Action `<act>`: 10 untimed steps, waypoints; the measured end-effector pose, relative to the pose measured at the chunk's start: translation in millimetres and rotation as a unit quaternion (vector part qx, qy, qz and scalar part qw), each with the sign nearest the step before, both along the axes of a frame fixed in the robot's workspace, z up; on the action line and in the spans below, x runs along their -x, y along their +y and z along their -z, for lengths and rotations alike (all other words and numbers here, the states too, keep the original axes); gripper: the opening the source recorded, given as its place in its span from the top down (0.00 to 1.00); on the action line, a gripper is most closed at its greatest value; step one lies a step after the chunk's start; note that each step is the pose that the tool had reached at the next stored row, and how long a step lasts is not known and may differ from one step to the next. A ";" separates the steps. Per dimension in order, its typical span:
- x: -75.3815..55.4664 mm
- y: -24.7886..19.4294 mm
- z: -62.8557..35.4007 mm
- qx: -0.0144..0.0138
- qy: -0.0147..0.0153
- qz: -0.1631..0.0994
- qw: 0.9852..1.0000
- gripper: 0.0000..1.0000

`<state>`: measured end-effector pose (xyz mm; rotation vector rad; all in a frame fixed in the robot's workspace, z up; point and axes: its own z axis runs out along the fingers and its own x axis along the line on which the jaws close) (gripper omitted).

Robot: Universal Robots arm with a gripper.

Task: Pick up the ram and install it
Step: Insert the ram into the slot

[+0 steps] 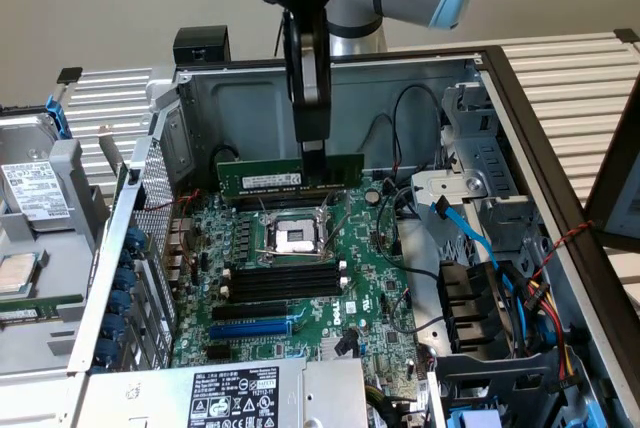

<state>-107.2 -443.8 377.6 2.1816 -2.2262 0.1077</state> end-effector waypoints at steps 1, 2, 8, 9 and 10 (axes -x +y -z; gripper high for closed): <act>-0.3 0.6 1.9 0.000 0.000 0.001 1.000 0.87; -0.6 1.3 3.7 0.000 0.000 0.002 1.000 0.87; -2.2 5.6 14.4 0.000 0.000 0.008 1.000 0.87; -2.5 6.6 16.4 0.000 0.000 0.009 1.000 0.87; -2.8 7.7 18.2 0.000 0.000 0.010 1.000 0.87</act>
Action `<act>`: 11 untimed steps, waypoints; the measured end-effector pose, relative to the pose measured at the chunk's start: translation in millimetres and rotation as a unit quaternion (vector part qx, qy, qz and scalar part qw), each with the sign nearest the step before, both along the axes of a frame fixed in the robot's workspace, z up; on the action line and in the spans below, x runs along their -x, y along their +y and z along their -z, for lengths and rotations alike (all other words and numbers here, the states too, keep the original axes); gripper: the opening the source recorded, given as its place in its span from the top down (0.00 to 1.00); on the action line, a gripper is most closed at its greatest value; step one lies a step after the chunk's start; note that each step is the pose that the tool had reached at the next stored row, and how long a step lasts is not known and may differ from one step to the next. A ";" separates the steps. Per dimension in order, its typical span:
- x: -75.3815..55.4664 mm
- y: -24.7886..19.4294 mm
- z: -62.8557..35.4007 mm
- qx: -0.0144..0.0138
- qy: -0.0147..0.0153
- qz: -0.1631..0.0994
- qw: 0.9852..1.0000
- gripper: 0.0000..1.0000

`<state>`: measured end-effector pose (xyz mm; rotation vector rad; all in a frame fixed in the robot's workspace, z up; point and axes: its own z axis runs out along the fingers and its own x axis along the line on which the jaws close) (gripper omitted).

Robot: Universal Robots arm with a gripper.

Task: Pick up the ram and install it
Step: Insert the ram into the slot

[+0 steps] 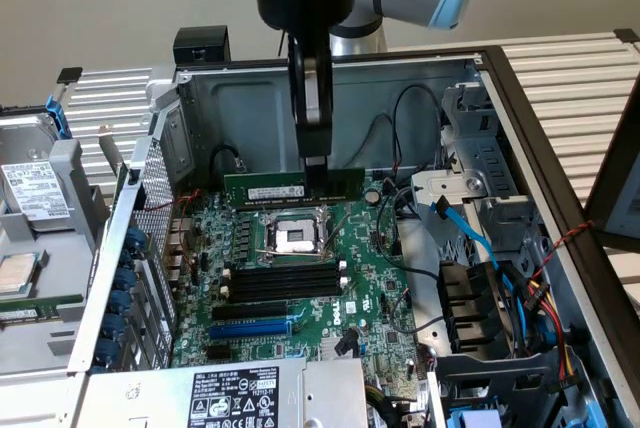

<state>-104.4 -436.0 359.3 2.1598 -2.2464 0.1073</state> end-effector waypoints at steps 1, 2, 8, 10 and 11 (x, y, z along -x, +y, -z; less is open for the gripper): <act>-0.3 1.1 1.8 0.000 0.000 0.001 1.000 0.87; -0.6 2.2 3.6 0.000 0.000 0.001 1.000 0.87; -2.8 12.5 15.0 0.000 0.000 0.003 1.000 0.87; -3.1 19.6 19.9 0.000 0.000 0.003 1.000 0.87; -3.0 21.5 21.7 0.000 0.000 0.003 1.000 0.87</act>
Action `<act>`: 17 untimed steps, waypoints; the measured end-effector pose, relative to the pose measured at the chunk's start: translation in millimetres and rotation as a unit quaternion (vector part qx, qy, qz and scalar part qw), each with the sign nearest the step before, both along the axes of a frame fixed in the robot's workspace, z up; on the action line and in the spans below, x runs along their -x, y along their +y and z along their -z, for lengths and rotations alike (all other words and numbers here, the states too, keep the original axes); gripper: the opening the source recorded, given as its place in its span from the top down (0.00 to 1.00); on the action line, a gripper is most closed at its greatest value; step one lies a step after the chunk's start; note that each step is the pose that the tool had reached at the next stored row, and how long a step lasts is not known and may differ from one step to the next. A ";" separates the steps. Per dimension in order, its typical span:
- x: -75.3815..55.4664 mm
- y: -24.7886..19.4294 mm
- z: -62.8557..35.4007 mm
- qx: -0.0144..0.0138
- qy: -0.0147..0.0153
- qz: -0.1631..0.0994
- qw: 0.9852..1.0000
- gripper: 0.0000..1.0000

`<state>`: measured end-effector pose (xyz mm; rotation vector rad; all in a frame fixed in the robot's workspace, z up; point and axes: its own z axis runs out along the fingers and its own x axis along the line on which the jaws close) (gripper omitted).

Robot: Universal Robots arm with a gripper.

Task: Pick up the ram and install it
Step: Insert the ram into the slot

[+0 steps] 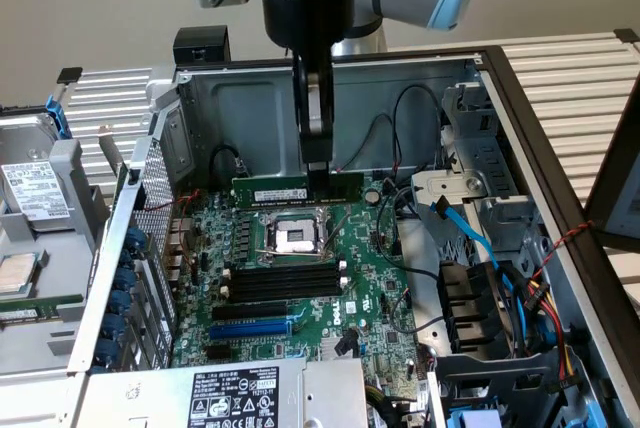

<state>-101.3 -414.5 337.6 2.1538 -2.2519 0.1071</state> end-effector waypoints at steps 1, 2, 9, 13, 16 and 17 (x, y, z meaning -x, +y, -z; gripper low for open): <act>0.0 1.5 1.8 0.000 0.000 0.000 1.000 0.87; 0.2 2.7 3.6 0.000 0.000 0.000 1.000 0.87; 10.2 5.1 16.4 0.000 0.000 0.000 1.000 0.87; 18.1 5.1 23.7 0.000 -0.001 0.000 1.000 0.87; 23.4 5.1 29.1 0.000 -0.002 0.000 1.000 0.87; 24.5 5.1 31.0 0.000 -0.002 0.000 1.000 0.87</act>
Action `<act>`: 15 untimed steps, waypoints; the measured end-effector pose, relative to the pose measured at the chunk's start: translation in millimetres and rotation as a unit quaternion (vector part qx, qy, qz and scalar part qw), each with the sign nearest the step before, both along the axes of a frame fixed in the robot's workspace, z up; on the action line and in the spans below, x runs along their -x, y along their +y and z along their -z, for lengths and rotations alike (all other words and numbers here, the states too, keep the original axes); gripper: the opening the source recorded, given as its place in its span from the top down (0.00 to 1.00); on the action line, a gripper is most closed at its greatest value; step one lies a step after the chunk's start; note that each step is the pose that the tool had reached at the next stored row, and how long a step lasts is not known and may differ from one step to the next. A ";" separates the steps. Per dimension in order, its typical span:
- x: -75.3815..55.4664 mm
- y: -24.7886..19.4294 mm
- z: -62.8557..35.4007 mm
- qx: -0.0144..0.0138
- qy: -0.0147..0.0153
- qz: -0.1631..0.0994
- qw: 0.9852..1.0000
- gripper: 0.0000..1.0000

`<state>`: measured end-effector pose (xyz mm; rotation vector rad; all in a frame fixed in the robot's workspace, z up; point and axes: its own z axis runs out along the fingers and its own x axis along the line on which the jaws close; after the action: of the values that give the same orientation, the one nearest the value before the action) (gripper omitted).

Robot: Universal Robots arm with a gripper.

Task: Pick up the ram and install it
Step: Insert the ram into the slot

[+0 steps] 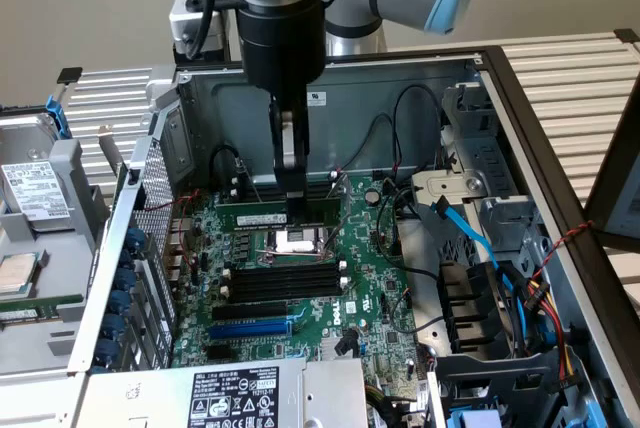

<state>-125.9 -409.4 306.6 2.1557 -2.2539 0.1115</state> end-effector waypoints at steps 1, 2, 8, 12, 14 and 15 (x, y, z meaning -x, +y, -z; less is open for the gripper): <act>0.5 0.0 1.8 0.000 0.000 0.000 1.000 0.87; 0.4 0.0 3.6 0.000 0.000 0.000 1.000 0.87; 0.5 0.0 14.2 0.000 -0.001 0.002 1.000 0.87; 0.5 0.0 20.3 0.000 -0.003 0.003 1.000 0.87; 0.5 0.0 23.2 0.000 -0.005 0.004 1.000 0.87; 0.5 0.0 24.6 0.000 -0.006 0.005 1.000 0.87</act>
<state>-126.4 -409.5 282.0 2.1498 -2.2696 0.1236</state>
